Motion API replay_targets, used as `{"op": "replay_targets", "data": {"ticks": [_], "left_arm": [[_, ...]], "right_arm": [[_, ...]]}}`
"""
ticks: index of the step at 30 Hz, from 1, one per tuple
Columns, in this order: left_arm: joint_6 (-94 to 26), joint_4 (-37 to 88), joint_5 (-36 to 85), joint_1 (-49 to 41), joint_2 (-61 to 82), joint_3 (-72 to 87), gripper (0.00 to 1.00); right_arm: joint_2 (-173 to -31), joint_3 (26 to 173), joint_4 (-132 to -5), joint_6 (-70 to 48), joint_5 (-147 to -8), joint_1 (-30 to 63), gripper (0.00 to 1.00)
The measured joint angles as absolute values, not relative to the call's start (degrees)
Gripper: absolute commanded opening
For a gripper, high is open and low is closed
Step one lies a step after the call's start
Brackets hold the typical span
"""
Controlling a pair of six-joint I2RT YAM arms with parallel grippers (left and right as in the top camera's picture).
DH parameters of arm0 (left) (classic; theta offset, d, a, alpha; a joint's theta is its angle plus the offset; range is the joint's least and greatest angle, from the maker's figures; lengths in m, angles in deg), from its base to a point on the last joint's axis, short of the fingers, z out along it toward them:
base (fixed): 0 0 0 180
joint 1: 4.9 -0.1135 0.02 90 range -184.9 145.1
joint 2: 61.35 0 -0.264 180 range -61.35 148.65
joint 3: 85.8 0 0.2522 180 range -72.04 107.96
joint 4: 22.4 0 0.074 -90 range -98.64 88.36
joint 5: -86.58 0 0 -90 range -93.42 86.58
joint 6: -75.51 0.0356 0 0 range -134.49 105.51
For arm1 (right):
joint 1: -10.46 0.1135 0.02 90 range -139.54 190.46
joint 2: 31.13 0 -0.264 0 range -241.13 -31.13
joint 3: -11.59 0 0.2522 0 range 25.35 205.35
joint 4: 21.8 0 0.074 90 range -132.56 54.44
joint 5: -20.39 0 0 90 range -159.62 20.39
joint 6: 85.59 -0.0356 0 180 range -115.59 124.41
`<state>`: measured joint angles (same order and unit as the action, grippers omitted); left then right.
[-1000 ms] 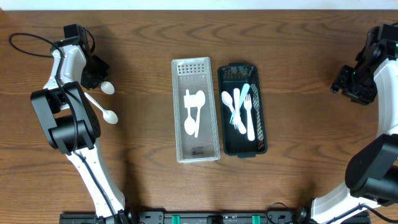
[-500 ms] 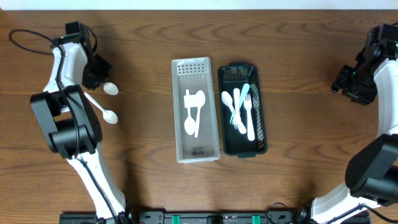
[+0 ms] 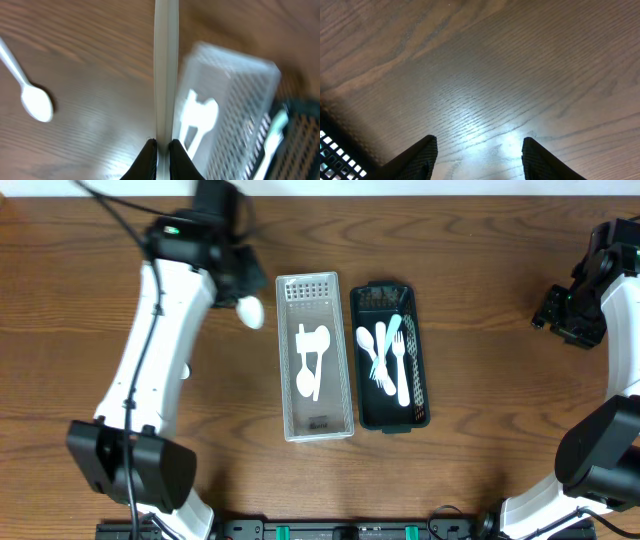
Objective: Pack container
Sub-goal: 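Drop the white spoon into the clear tray with the left gripper, then grasp the last white spoon with the left gripper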
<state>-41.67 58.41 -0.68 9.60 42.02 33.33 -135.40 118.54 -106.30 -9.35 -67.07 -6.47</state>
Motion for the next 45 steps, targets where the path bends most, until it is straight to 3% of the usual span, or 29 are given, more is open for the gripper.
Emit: {"op": "replay_targets", "data": {"ticks": [8, 18, 22, 31, 39, 43, 45], "left_arm": [[-41.6, 55.6, -0.6, 21.5, 43.9, 29.4, 0.08], [-41.6, 51.3, -0.6, 26.1, 53.4, 21.5, 0.09], [-41.5, 51.1, -0.6, 26.1, 56.5, 21.2, 0.27], [-38.6, 51.1, -1.1, 26.0, 56.9, 21.3, 0.29], [-33.7, 54.3, -9.3, 24.7, 52.2, 23.7, 0.29], [-32.3, 54.3, -12.0, 20.6, 43.2, 24.5, 0.47], [-32.1, 54.3, -12.9, 17.0, 38.9, 25.2, 0.51]], "right_arm": [[-135.4, 118.5, -106.4, -8.3, -67.1, -6.5, 0.58], [-135.4, 118.5, -106.7, -8.0, -67.1, -6.5, 0.58], [-135.4, 118.5, -106.9, -8.0, -67.1, -6.5, 0.58], [-135.4, 118.5, -106.9, -7.9, -67.3, -6.5, 0.58], [-135.4, 118.5, -106.9, -7.9, -67.3, -6.5, 0.58], [-135.4, 118.5, -106.9, -7.9, -67.3, -6.5, 0.58], [-135.4, 118.5, -106.9, -7.9, -67.3, -6.5, 0.59]]}}
